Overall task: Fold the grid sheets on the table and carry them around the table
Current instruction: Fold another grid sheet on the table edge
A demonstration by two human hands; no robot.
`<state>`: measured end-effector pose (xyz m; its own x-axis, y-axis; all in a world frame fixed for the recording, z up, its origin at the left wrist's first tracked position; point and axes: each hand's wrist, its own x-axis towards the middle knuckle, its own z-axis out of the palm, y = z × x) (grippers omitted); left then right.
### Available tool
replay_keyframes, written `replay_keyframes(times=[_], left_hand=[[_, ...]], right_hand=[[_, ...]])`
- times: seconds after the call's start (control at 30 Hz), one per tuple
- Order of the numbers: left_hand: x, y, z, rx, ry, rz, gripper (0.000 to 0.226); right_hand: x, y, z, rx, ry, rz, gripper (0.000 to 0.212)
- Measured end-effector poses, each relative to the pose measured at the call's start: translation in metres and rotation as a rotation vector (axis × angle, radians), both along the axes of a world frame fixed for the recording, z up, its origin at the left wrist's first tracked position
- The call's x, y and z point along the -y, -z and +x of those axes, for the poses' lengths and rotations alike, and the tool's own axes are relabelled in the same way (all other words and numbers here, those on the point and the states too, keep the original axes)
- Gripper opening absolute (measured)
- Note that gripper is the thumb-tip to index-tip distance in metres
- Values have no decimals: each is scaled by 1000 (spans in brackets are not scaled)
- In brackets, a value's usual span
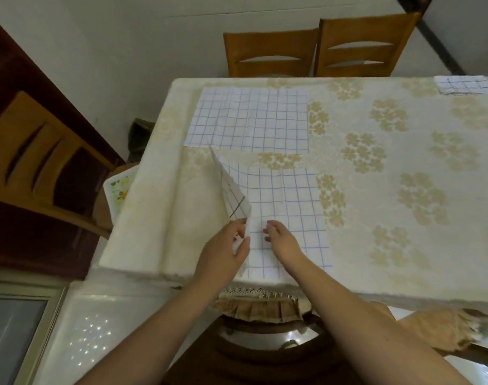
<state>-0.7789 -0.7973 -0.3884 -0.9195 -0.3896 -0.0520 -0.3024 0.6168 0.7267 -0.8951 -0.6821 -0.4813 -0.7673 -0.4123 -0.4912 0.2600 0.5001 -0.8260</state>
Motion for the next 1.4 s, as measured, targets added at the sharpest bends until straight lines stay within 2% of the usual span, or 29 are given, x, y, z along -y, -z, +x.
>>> replay_keyframes(times=[0.1, 0.17, 0.23, 0.3, 0.4, 0.47, 0.53, 0.63, 0.8, 0.87, 0.97, 1.03, 1.1, 1.23, 1.4], left_hand=[[-27, 2, -12, 7, 108, -87, 10], [-42, 5, -22, 2, 159, -104, 18], [-56, 9, -32, 15, 201, -133, 27], [-70, 12, -42, 27, 243, -168, 32], [-88, 16, -60, 28, 279, -215, 25], [-97, 21, -71, 41, 309, -237, 20], [-106, 27, -80, 65, 345, -223, 26], [-113, 39, -83, 86, 357, -165, 38], [-94, 69, -68, 134, 209, -58, 38], [-77, 84, -60, 163, 68, 1, 34], [-48, 101, -52, 270, -217, -14, 32], [-30, 111, -50, 349, -386, -4, 33], [-15, 120, -53, 402, -505, 87, 36], [0, 132, -66, 506, -532, 185, 47], [2, 138, -82, 712, -483, 126, 51]], right_hand=[[-19, -33, -20, 232, 224, -260, 41], [-37, -53, -32, 328, 306, -408, 47], [-53, -68, -43, 388, 335, -468, 48], [-65, -76, -53, 346, 268, -402, 45], [-79, -76, -66, 226, 170, -279, 37], [-86, -66, -74, 199, 222, -217, 25], [-92, -53, -81, 163, 294, -121, 16], [-99, -31, -92, 61, 282, 104, 14], [-110, 4, -97, 24, 199, 300, 16], [-113, 12, -94, 2, 158, 342, 17], [-117, 20, -89, -43, 135, 389, 3], [-119, 25, -85, -80, 165, 404, 11], [-119, 28, -84, -110, 194, 401, 13], [-115, 32, -85, -130, 193, 417, 8], [-116, 38, -89, -114, 193, 419, 14]])
